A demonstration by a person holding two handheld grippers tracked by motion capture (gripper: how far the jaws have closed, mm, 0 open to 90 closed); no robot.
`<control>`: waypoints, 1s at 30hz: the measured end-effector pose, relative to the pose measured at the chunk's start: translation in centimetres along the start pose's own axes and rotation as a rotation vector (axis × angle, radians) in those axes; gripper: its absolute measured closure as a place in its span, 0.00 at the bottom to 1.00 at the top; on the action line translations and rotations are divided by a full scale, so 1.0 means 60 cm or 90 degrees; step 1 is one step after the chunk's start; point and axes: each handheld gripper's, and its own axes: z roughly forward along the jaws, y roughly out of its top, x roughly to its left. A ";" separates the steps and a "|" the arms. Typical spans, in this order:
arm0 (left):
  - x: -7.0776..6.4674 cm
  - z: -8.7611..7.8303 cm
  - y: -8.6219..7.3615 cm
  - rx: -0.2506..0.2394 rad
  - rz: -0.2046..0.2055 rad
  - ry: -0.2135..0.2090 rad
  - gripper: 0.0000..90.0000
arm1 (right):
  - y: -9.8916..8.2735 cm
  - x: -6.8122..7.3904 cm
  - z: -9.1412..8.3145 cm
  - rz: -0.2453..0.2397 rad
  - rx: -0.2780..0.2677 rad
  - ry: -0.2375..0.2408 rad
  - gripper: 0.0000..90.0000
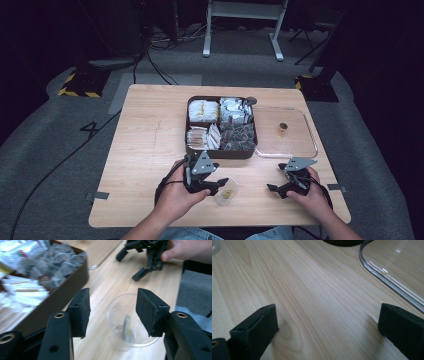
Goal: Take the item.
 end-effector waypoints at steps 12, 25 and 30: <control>0.034 -0.059 -0.035 0.010 -0.039 0.087 0.41 | 0.000 0.000 0.000 0.002 0.001 -0.001 0.03; 0.061 -0.102 -0.089 0.030 -0.080 0.093 0.36 | 0.001 0.002 0.001 0.009 0.002 -0.008 0.03; 0.077 -0.108 -0.114 0.067 -0.089 0.109 0.35 | 0.001 0.002 0.001 0.009 0.002 -0.008 0.03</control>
